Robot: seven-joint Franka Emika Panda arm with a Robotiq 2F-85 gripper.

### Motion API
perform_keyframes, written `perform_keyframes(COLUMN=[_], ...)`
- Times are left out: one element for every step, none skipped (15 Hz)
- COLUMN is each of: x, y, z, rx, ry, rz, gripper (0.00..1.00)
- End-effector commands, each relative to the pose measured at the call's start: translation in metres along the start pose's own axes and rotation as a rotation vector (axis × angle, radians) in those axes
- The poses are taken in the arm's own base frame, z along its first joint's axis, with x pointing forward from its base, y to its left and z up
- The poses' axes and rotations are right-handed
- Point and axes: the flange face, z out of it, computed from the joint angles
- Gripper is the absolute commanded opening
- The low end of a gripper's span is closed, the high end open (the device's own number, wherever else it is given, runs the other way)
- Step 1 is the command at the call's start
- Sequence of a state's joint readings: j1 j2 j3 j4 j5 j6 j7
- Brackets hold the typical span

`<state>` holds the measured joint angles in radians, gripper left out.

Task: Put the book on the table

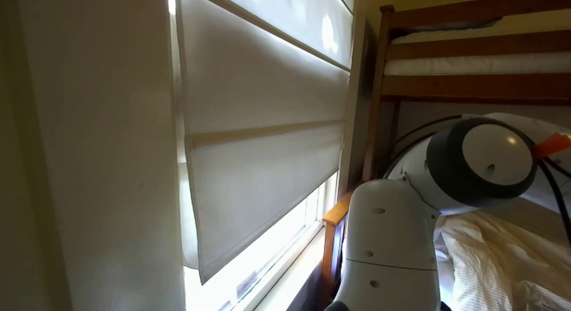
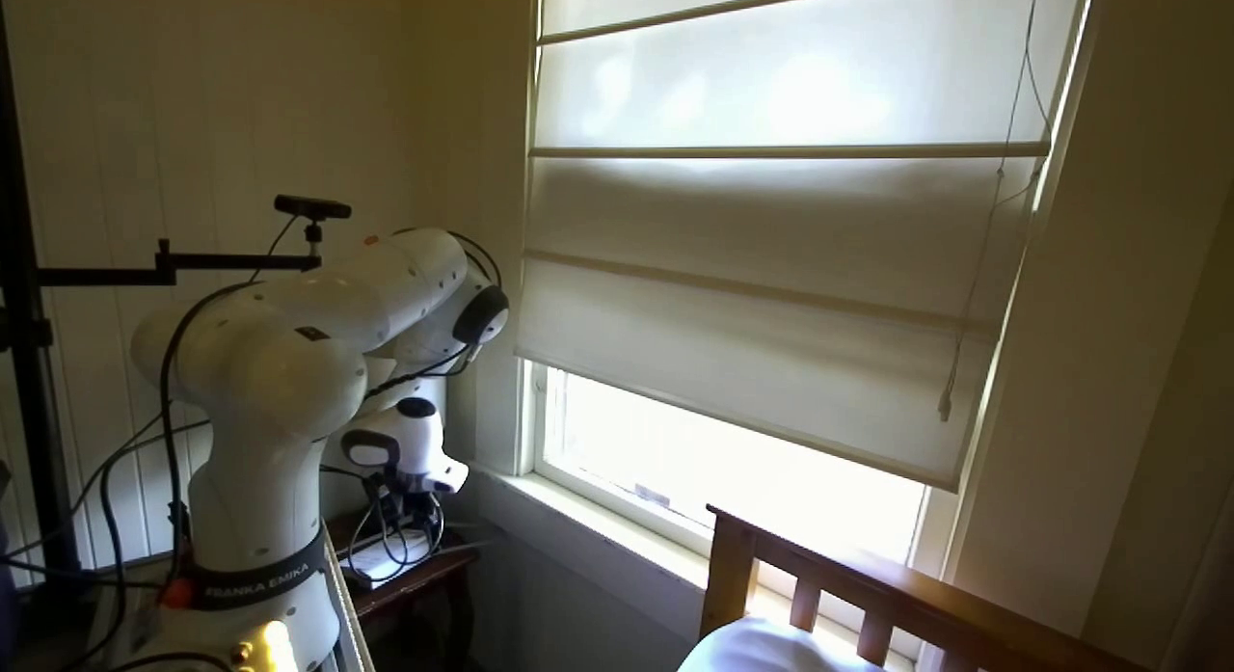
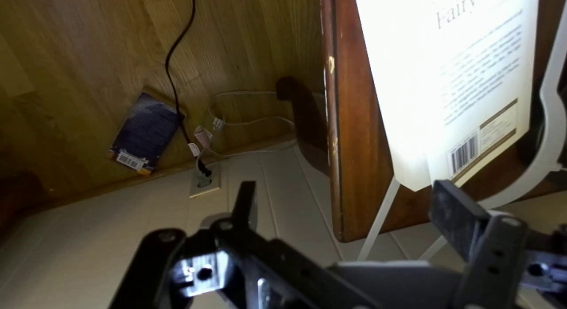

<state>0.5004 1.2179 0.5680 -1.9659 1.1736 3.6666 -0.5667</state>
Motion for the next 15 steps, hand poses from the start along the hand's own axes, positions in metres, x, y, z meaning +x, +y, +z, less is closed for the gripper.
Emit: perform_keyframes(x=[0.001, 0.002, 0.003, 0.003, 0.002, 0.001, -0.002, -0.003, -0.002, 0.000, 0.001, 0.004, 0.007, 0.009, 0.011], y=[0.001, 0.002, 0.006, 0.010, 0.016, 0.024, 0.033, 0.043, 0.051, 0.061, 0.068, 0.077, 0.082, 0.072, 0.076], z=[0.001, 0.002, 0.006, 0.000, -0.010, -0.021, -0.028, -0.035, -0.044, -0.053, -0.062, -0.074, -0.082, -0.052, -0.059], rx=[-0.001, -0.002, -0.002, 0.000, -0.012, -0.028, -0.038, -0.056, -0.071, -0.092, -0.105, -0.119, -0.122, -0.115, -0.118], ry=[0.000, 0.001, -0.015, -0.021, -0.010, -0.016, -0.022, -0.025, -0.018, -0.006, 0.006, 0.029, 0.041, 0.033, 0.040], rz=[0.002, 0.003, -0.025, -0.040, -0.039, -0.038, -0.057, -0.069, -0.081, -0.097, -0.113, -0.118, -0.129, -0.112, -0.114], gripper=[1.00, 1.00, 1.00, 1.00, 1.00, 1.00, 1.00, 1.00, 1.00, 1.00, 1.00, 1.00, 1.00, 1.00, 1.00])
